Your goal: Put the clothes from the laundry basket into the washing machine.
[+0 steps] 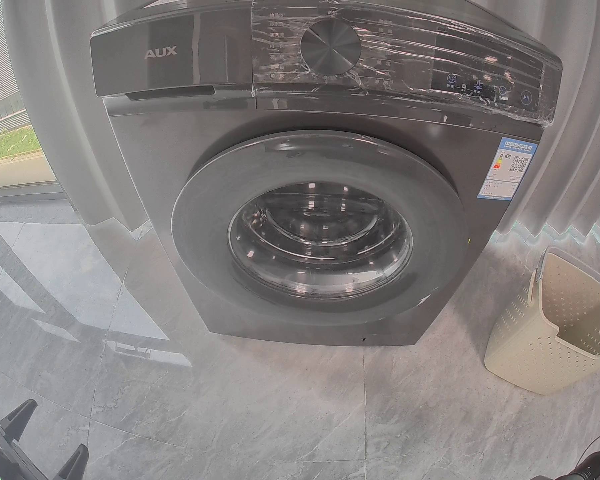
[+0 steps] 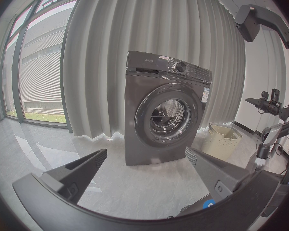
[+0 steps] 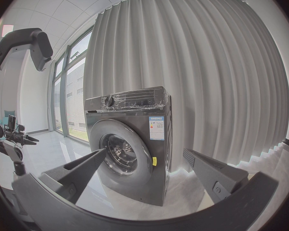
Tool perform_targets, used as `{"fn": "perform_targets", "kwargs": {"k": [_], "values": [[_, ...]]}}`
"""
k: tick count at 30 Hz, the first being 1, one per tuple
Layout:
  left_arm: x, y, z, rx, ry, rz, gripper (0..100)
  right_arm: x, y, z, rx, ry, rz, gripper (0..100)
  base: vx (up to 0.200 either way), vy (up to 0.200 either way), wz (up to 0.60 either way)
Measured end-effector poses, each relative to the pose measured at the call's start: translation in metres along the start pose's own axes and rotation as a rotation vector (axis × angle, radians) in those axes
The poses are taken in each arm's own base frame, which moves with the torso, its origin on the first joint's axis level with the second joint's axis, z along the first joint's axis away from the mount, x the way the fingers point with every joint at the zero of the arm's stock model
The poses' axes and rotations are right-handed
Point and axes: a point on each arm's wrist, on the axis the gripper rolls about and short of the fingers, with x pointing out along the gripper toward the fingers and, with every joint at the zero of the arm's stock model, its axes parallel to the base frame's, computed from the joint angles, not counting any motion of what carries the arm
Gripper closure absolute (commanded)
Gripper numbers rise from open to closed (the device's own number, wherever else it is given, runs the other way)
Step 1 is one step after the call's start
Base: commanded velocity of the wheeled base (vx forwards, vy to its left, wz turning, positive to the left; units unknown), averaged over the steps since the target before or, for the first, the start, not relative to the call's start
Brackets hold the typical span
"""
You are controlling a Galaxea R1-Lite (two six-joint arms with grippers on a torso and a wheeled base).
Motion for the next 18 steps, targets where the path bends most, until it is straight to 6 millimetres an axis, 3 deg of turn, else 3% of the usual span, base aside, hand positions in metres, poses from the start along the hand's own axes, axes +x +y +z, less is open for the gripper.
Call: {"fn": "perform_targets", "kwargs": {"k": [4, 10, 18], "values": [[0.0, 0.0, 0.0, 0.0, 0.0, 0.0, 0, -0.011, 0.003, -0.007, -0.003, 0.021, -0.014, 0, 0.0, 0.0, 0.0], [0.0, 0.0, 0.0, -0.001, 0.0, 0.001, 0, -0.03, 0.007, -0.035, 0.01, 0.189, -0.054, 0, 0.0, 0.0, 0.0], [0.0, 0.0, 0.0, -0.022, -0.002, 0.011, 0, -0.042, 0.004, -0.05, -0.06, 0.278, -0.299, 0, 0.0, 0.0, 0.0]]}}
